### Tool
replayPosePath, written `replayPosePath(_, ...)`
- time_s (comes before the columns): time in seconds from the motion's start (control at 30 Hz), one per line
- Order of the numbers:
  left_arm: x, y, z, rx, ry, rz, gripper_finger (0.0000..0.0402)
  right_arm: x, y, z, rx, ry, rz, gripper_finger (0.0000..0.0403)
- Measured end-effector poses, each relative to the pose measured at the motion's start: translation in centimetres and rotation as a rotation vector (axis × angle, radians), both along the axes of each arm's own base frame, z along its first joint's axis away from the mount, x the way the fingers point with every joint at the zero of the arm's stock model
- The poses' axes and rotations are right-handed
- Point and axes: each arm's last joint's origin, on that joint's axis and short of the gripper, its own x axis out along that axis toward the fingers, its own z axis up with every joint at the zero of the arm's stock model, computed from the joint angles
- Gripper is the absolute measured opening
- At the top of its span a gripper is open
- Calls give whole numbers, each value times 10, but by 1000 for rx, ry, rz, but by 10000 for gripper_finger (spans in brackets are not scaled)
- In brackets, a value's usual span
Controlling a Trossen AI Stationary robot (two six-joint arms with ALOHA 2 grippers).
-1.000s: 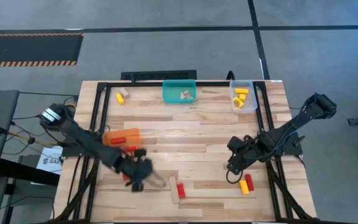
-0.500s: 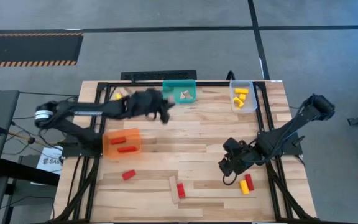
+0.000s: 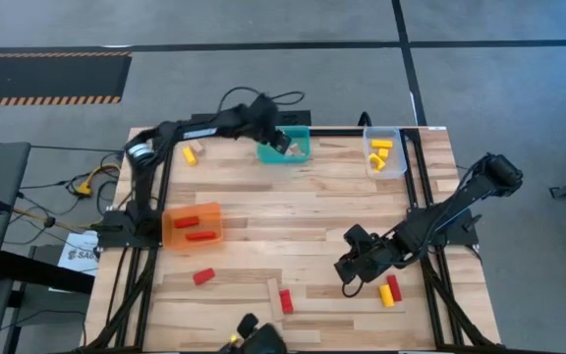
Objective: Sort & place blocks by color
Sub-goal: Put the brown block into the transparent blue bin, then put the yellow block into the transparent white bin
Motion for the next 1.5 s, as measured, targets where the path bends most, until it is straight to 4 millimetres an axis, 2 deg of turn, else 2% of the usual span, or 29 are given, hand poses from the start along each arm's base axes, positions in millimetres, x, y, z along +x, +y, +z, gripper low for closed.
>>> replayPosePath(0.1,13,15,-7,-27,114,8,45,-3,5,-1,17,4,-5,269)
replayPosePath(0.23,29,24,0,-16,158,-18,59,-6,10,-2,27,14,-1,269)
replayPosePath(0.37,37,25,5,-3,200,-59,114,-9,12,-2,26,22,-2,269)
replayPosePath(0.6,36,24,20,52,255,-50,227,-10,11,-3,15,36,1,269)
replayPosePath(0.7,34,22,28,46,288,-77,255,-10,11,-3,5,39,14,269)
replayPosePath(0.8,30,20,38,60,359,-86,263,-10,11,-3,0,39,20,269)
replayPosePath(0.9,19,16,48,40,467,-112,260,-10,11,-3,-1,39,23,269)
replayPosePath(1.03,-2,15,68,24,486,-120,255,-10,11,-3,-10,39,36,269)
replayPosePath(1.27,-68,21,101,42,490,5,254,-13,15,-3,-12,39,56,269)
replayPosePath(1.37,-98,21,101,23,509,41,254,-15,15,-4,-15,56,46,269)
replayPosePath(1.5,-126,13,83,-35,584,11,255,-15,11,-5,-27,71,27,269)
